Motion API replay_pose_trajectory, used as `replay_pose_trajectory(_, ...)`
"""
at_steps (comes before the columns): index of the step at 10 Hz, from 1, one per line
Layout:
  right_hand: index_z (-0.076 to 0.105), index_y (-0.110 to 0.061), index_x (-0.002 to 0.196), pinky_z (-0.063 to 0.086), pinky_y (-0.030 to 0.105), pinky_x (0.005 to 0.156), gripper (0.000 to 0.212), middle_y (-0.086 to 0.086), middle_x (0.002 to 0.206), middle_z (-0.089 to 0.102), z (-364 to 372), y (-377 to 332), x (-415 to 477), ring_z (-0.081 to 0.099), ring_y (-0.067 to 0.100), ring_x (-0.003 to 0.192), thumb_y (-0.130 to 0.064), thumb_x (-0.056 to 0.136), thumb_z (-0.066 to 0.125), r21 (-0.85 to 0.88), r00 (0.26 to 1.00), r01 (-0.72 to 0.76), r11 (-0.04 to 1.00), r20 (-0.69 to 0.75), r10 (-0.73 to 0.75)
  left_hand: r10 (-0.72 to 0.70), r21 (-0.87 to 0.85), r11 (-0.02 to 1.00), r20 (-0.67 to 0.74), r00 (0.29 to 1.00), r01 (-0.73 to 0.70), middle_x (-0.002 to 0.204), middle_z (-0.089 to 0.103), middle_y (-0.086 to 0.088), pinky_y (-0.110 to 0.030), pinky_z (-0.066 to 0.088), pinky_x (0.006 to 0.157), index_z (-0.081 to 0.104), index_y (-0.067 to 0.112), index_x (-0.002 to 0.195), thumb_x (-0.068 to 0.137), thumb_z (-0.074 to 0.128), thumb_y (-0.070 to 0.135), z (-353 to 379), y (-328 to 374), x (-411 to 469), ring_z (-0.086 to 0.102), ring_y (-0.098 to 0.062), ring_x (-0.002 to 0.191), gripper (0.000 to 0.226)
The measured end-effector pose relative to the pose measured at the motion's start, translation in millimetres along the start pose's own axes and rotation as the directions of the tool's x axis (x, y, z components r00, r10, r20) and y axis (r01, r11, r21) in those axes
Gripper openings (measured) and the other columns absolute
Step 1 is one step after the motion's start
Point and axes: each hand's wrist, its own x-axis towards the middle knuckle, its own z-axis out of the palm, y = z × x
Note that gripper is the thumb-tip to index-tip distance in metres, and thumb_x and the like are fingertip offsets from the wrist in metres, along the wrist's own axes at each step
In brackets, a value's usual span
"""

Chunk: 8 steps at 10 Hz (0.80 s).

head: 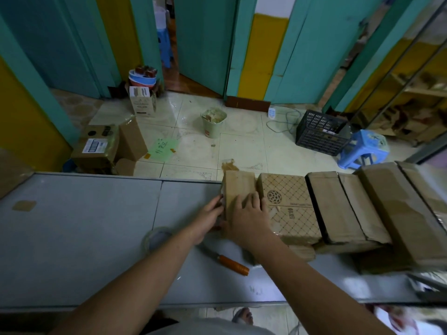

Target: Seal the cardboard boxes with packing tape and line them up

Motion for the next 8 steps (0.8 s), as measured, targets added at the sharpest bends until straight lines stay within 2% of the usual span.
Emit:
replay_pose_trajectory(1, 0.010, -0.004, 0.164, -0.001, 0.062, 0.127, 0.092, 0.031, 0.169, 0.014, 5.5, 1.6, 2.6, 0.002, 0.044, 0.160, -0.066, 0.102, 0.036, -0.054, 1.000, 0.015, 0.998, 0.019, -0.014, 0.004, 0.033, 0.999, 0.018, 1.000, -0.004, 0.158, 0.052, 0.003, -0.053, 0.055, 0.106, 0.034, 0.040, 0.164, 0.115, 0.042, 0.026, 0.1, -7.7, 0.7, 0.056, -0.022, 0.136, 0.051)
replay_pose_trajectory(2, 0.012, -0.003, 0.164, -0.005, 0.064, 0.127, 0.092, 0.030, 0.168, 0.020, 12.1, -0.4, 2.4, 0.008, 0.043, 0.159, -0.067, 0.101, 0.035, -0.088, 1.000, 0.020, 0.996, 0.015, -0.018, 0.014, 0.046, 0.999, 0.027, 1.000, -0.015, 0.158, 0.051, 0.003, -0.058, 0.053, 0.109, 0.032, 0.040, 0.164, 0.115, 0.042, 0.028, 0.8, -12.7, 2.3, 0.056, -0.023, 0.137, 0.051)
replay_pose_trajectory(4, 0.023, -0.004, 0.161, -0.004, 0.062, 0.127, 0.096, 0.030, 0.162, 0.033, 19.0, 1.7, 1.3, 0.023, 0.040, 0.156, -0.076, 0.097, 0.033, -0.080, 0.998, 0.026, 0.996, -0.054, -0.030, 0.049, 0.152, 0.987, 0.033, 0.998, -0.053, 0.150, 0.052, 0.007, -0.042, 0.058, 0.099, 0.029, 0.039, 0.165, 0.115, 0.038, 0.036, 1.8, -16.8, 2.6, 0.059, -0.009, 0.121, 0.050)
replay_pose_trajectory(5, 0.026, -0.006, 0.159, -0.001, 0.060, 0.128, 0.100, 0.028, 0.161, 0.035, 20.9, 7.0, -0.2, 0.026, 0.039, 0.155, -0.080, 0.093, 0.038, -0.048, 0.995, 0.041, 0.998, -0.093, -0.045, 0.070, 0.319, 0.945, 0.018, 0.997, -0.072, 0.157, 0.052, 0.002, -0.045, 0.051, 0.111, 0.036, 0.033, 0.162, 0.115, 0.040, 0.035, -4.7, -14.2, 1.7, 0.055, -0.017, 0.134, 0.047)
replay_pose_trajectory(6, 0.029, -0.008, 0.158, -0.001, 0.057, 0.130, 0.102, 0.026, 0.161, 0.035, 19.3, 11.8, -1.7, 0.024, 0.039, 0.155, -0.083, 0.090, 0.039, -0.002, 0.992, 0.046, 0.999, -0.121, -0.046, 0.098, 0.499, 0.862, 0.019, 0.995, -0.094, 0.161, 0.050, -0.001, -0.047, 0.044, 0.118, 0.041, 0.030, 0.160, 0.112, 0.047, 0.037, -18.0, -12.9, -2.6, 0.048, -0.022, 0.146, 0.048)
replay_pose_trajectory(7, 0.027, -0.007, 0.160, -0.005, 0.054, 0.128, 0.101, 0.022, 0.167, 0.027, 16.5, 11.1, -8.7, 0.016, 0.037, 0.158, -0.081, 0.092, 0.038, 0.048, 0.989, 0.060, 0.997, -0.136, -0.053, 0.167, 0.778, 0.622, -0.025, 0.986, -0.086, 0.165, 0.043, -0.002, -0.049, 0.040, 0.121, 0.039, 0.028, 0.161, 0.108, 0.054, 0.042, -35.0, -14.5, -9.3, 0.043, -0.026, 0.150, 0.057)
replay_pose_trajectory(8, 0.033, -0.014, 0.159, 0.004, 0.053, 0.131, 0.084, 0.014, 0.169, 0.025, 3.8, 14.3, -14.6, 0.014, 0.033, 0.159, -0.072, 0.098, 0.043, 0.214, 0.973, 0.118, 0.970, -0.218, -0.070, 0.205, 0.951, 0.308, -0.054, 0.977, -0.013, 0.175, 0.024, -0.004, -0.050, 0.022, 0.129, 0.024, 0.023, 0.167, 0.103, 0.053, 0.059, -52.7, -14.9, -12.3, 0.025, -0.029, 0.159, 0.079)
